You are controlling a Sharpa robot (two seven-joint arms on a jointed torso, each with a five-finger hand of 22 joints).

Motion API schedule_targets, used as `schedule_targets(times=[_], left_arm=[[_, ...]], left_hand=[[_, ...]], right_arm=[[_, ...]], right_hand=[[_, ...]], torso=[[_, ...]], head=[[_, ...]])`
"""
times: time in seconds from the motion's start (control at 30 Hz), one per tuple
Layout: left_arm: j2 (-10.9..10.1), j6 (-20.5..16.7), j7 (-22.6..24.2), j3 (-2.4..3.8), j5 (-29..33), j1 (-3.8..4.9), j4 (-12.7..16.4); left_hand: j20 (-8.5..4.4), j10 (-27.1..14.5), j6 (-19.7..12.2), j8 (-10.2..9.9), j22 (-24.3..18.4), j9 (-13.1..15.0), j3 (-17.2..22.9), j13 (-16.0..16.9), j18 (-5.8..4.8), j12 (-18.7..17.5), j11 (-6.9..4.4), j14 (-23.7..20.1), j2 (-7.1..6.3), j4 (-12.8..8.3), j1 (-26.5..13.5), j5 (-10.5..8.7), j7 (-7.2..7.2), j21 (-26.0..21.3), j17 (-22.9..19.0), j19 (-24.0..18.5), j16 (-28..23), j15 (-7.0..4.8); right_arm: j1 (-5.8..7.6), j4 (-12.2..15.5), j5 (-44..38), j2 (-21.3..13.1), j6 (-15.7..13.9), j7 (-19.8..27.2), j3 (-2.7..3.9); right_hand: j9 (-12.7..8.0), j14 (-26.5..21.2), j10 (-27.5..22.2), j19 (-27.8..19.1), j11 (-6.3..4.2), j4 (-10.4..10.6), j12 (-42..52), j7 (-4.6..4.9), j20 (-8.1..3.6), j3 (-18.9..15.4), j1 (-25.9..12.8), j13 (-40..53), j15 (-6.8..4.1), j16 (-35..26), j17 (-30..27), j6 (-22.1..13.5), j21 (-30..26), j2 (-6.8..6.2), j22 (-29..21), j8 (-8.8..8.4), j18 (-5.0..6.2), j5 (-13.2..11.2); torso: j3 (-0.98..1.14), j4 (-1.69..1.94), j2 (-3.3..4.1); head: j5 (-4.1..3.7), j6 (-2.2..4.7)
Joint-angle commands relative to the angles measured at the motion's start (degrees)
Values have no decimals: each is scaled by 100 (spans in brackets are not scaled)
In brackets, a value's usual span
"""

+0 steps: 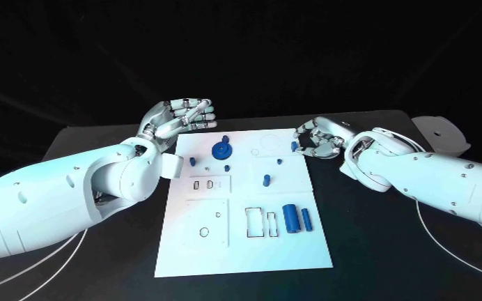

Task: Assemble the parts on the task board

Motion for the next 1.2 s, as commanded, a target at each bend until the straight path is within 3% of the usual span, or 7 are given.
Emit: schedule_targets(times=[0.03, 0.2, 0.7, 1.2], left_arm=[[11, 103, 63, 5, 10, 2, 4], [13, 106, 58, 5, 10, 2, 5], [14, 98, 46, 5, 9, 2, 3], [9, 39, 62, 5, 9, 2, 6]], left_hand=[[9, 29, 48, 8, -1, 7, 23, 6, 85, 17, 7, 29, -2, -1, 13, 13, 170, -29, 8, -9, -30, -10], [9, 29, 48, 8, -1, 7, 23, 6, 85, 17, 7, 29, -2, -1, 13, 13, 170, -29, 8, -9, -30, -10], [9, 25, 44, 2, 0, 5, 27, 3, 85, 11, 11, 29, -2, -3, 14, 13, 176, -32, 10, -9, -35, -9], [10, 17, 38, -5, 0, 2, 30, 1, 85, 4, 17, 29, -2, -3, 11, 13, 183, -35, 11, -9, -40, -6]], right_arm=[[-11, -35, -51, 35, 139, -50, -2], [-15, -71, -58, 70, 133, -81, -3], [-17, -99, -69, 122, 162, -121, -3], [-28, -119, -130, 184, 143, -194, -3]], right_hand=[[6, 597, 34, 599, -2, -19, 25, 12, 28, 7, 44, 636, 1, 32, 1507, 49, 26, 36, 1505, 35, -40, -22], [12, 597, 50, 599, -5, -27, 43, 10, 25, 31, 50, 649, -1, 32, 1507, 100, 26, 63, 1505, 51, -40, -19], [42, 597, 115, 599, -36, -53, 113, -26, 5, 102, 32, 702, -25, 32, 1507, 342, 26, 119, 1505, 142, -40, -8], [32, 597, 111, 599, -31, -56, 107, -14, 1, 103, 16, 697, -26, 32, 1507, 318, 26, 106, 1505, 122, -40, -11]], torso=[[3, -8, -4], [0, 0, 2], [-3, -5, -4], [-2, -3, -3]], head=[[0, -8], [-26, 7], [-8, -36], [-16, -43]])
